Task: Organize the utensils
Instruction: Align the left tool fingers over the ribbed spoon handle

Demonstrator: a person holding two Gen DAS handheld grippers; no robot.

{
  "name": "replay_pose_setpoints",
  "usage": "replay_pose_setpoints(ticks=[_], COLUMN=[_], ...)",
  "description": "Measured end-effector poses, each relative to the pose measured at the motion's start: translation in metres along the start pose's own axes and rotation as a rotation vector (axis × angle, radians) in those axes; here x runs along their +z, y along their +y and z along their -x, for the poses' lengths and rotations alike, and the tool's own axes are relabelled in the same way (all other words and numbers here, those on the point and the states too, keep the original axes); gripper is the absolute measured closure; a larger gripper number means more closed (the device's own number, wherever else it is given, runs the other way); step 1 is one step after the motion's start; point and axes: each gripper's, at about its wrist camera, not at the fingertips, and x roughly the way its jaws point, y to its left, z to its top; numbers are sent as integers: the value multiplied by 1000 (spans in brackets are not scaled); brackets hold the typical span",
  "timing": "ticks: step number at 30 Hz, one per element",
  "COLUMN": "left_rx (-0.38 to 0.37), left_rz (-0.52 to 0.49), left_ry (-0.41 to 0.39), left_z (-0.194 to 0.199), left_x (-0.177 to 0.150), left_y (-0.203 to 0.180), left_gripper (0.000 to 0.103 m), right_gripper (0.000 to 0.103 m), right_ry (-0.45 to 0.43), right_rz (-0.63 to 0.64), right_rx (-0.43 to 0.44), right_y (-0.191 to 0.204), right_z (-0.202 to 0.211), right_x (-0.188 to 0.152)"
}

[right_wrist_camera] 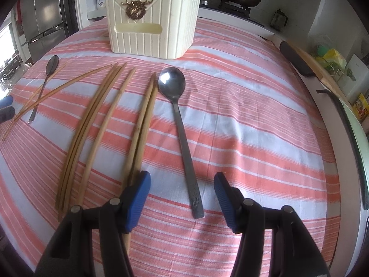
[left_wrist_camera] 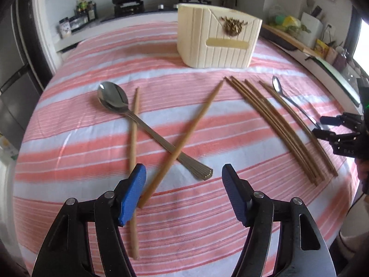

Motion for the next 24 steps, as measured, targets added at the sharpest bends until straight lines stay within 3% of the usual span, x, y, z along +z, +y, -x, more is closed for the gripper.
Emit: replay_pose_setpoints(ticks=[3,8,11,13,16,18,20,22,24], left_rx=[-86,-291,-354,-319,-119,-35,79,154,218], left_rz=[35,59,98,188,335,387,395,346,291], left_ry=[59,80,64,36,18,16,72,140,160], left_z=[-8,4,16,24,20,9,-11,-28,-35], left_x=[-4,-16,-13,-2,23,37,47,49,50], left_y=[-3,-26,-27,-7,29,43,46,40,29], left_gripper=[33,31,30,30,30,30,35,50,53], right_gripper=[45,45,45,45,45,45,45,45,45], right_ry=[6,18,31,44,55,52,49,44,41], right_rz=[-10,-11,0,9,23,31,26,17,7], right_rx=[13,40,50,58,62,59,60,61,62], right_y=[-1,-5,-5,-5,-6,-5,-4,-4,-4], right_z=[1,2,2,1,-1,-2,-4,-5,-6], right_x=[-2,-6,-5,-3,1,4,6,7,7])
